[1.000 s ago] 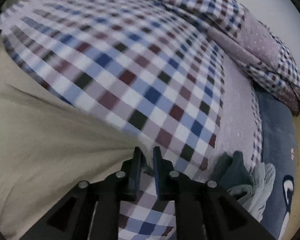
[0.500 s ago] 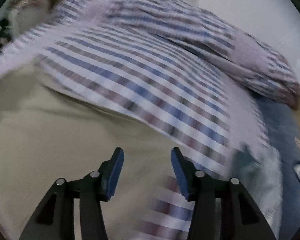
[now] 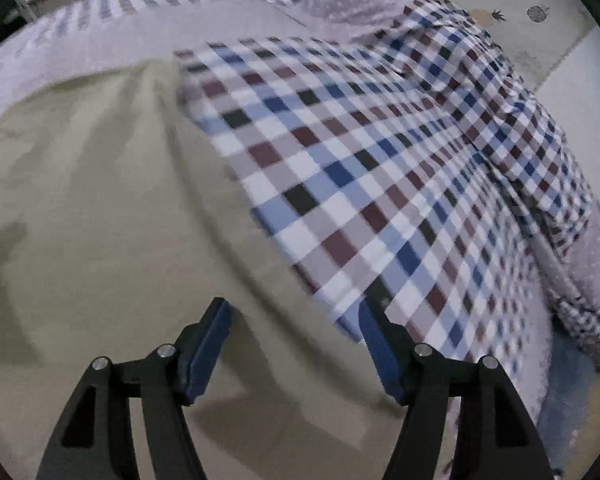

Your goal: Fold clothes

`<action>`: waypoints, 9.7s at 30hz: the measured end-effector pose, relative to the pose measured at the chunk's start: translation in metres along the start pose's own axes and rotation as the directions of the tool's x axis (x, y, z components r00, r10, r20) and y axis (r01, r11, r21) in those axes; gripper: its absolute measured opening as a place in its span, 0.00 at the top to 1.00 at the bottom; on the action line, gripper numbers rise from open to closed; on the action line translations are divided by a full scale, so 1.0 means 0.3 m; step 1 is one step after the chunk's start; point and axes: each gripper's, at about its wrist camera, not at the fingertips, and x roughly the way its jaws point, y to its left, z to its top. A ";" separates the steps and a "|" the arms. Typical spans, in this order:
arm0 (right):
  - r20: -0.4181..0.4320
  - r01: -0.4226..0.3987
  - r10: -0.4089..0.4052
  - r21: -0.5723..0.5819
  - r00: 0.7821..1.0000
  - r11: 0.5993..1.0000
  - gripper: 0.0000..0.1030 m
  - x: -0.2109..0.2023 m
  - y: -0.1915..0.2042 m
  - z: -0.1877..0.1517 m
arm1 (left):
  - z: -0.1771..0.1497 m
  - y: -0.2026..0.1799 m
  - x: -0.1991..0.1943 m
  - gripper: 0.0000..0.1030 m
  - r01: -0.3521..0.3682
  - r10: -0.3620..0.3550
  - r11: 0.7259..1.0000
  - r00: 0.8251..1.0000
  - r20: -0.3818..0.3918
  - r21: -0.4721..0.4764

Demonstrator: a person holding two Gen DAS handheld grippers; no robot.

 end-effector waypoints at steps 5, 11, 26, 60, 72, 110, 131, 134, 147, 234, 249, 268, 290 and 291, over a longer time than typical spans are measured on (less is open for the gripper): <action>0.068 0.151 -0.171 0.236 0.983 0.960 0.32 -0.055 -0.085 0.068 | 0.007 0.026 -0.018 0.18 -0.031 0.031 1.000 1.000 -0.001 -0.002; 0.141 0.016 -0.052 0.246 0.989 0.969 0.32 -0.202 0.043 0.024 | 0.042 0.092 -0.084 0.18 -0.044 0.046 0.998 0.999 0.023 -0.051; 0.378 -0.200 0.019 0.445 0.926 0.873 0.25 -0.743 0.350 -0.636 | -0.042 0.310 -0.309 0.18 0.036 -0.032 0.974 0.999 0.023 -0.226; 0.479 0.028 -0.149 0.252 0.865 0.967 0.24 -0.831 0.895 -0.783 | -0.176 0.195 -0.223 0.05 0.249 -0.277 0.911 0.960 -0.040 -0.328; 0.557 0.207 -0.096 -0.139 0.825 0.968 0.24 -0.755 1.169 -0.434 | -0.153 0.328 -0.211 0.78 0.213 -0.294 0.854 0.950 -0.103 -0.475; 0.519 0.301 -0.131 -0.259 0.845 0.918 0.89 -0.565 1.219 -0.154 | -0.112 0.289 -0.165 0.25 0.386 -0.494 0.762 0.865 -0.083 -0.520; 0.548 0.325 -0.133 -0.270 0.826 0.906 0.73 -0.560 1.214 -0.188 | -0.126 0.307 -0.144 0.91 0.349 -0.462 0.789 0.880 -0.113 -0.506; 0.557 0.353 -0.165 -0.248 0.814 0.902 0.59 -0.567 1.208 -0.222 | -0.125 0.313 -0.149 0.91 0.345 -0.457 0.794 0.882 -0.117 -0.501; 0.441 0.449 -0.331 -0.197 0.834 0.871 0.52 -0.484 1.036 -0.446 | -0.107 0.323 -0.147 0.92 0.351 -0.460 0.785 0.882 -0.102 -0.510; 0.301 0.426 -0.401 -0.019 0.865 0.904 0.93 -1.282 0.317 -1.004 | 0.124 -0.037 -0.631 0.95 0.335 -0.335 0.868 0.940 0.066 -0.367; 0.054 0.131 -0.131 -0.002 0.990 0.991 0.93 -0.663 -0.059 -0.724 | 0.362 -0.053 0.026 0.94 0.022 -0.090 0.922 0.983 -0.160 -0.386; -0.066 0.264 -0.258 0.360 0.964 0.895 0.40 -0.334 -0.335 -0.699 | 0.391 -0.028 0.105 0.38 0.053 -0.142 0.919 0.969 -0.201 -0.391; 0.334 -0.092 -0.194 0.678 0.922 0.729 0.36 -0.960 0.244 -1.123 | 0.087 0.157 -0.512 0.18 0.067 -0.059 0.980 0.997 0.049 -0.187; 0.355 -0.107 -0.208 0.691 0.911 0.715 0.35 -0.978 0.270 -1.139 | 0.047 0.171 -0.525 0.18 0.068 -0.057 0.981 0.996 0.063 -0.184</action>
